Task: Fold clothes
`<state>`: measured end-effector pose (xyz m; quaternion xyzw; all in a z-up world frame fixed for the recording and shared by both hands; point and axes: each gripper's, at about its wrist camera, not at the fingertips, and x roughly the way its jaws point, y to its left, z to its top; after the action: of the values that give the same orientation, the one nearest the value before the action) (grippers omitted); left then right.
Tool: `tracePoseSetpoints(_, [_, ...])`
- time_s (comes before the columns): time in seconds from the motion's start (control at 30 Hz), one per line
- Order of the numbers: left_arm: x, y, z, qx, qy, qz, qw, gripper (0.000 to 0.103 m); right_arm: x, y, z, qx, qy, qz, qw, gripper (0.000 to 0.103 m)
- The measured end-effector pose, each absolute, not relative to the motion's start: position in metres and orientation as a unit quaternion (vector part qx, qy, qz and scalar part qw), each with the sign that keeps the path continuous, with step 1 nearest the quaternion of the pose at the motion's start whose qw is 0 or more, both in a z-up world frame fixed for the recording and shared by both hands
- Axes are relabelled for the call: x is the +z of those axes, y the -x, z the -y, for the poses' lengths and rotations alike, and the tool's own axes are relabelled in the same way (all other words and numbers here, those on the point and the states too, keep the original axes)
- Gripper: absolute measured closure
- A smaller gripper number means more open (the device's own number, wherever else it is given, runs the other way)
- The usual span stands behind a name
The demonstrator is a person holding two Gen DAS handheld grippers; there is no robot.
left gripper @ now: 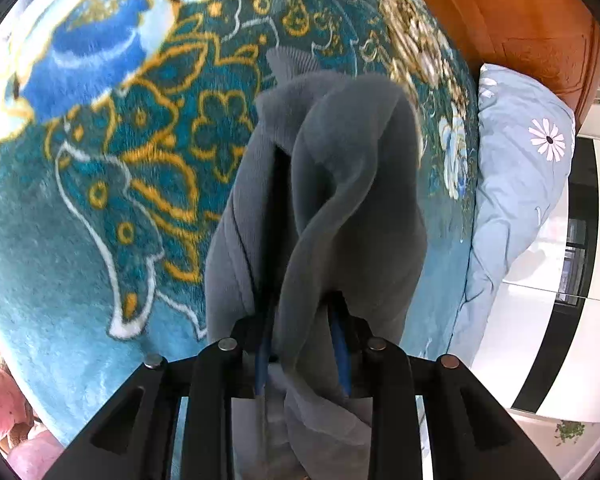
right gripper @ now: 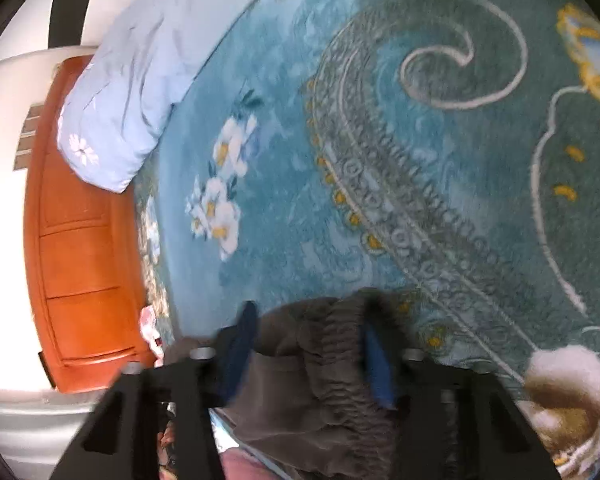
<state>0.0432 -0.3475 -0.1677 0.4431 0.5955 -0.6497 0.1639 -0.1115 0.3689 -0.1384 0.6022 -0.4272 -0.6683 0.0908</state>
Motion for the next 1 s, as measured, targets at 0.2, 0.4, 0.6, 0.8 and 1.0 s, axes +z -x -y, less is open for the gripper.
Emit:
tracePoseSetpoints(0.2, [-0.149, -0.026, 0.337, -0.683, -0.423, -0.572, 0.168, 0.099, -0.099, 0.104, -0.354, -0.721, -0.572, 0.382, 0.085, 0.095])
tracePoseSetpoints(0.4, [-0.12, -0.048, 0.349, -0.734, -0.328, -0.579, 0.134, 0.099, -0.001, 0.049, -0.347, -0.823, -0.453, 0.278, 0.199, 0.095])
tracePoseSetpoints(0.6, [-0.159, -0.063, 0.346, -0.677, -0.388, -0.599, 0.18, 0.099, -0.054, -0.01, -0.329, -0.786, -0.589, 0.117, 0.147, 0.095])
tracePoseSetpoints(0.8, [-0.146, -0.069, 0.334, -0.67, -0.404, -0.601, 0.162, 0.092, -0.06, -0.044, -0.32, -0.762, -0.626, 0.059, 0.154, 0.09])
tracePoseSetpoints(1.0, [-0.14, -0.055, 0.3, -0.675, -0.432, -0.583, 0.13, 0.081, -0.045, -0.049, -0.328, -0.765, -0.62, 0.093, 0.144, 0.07])
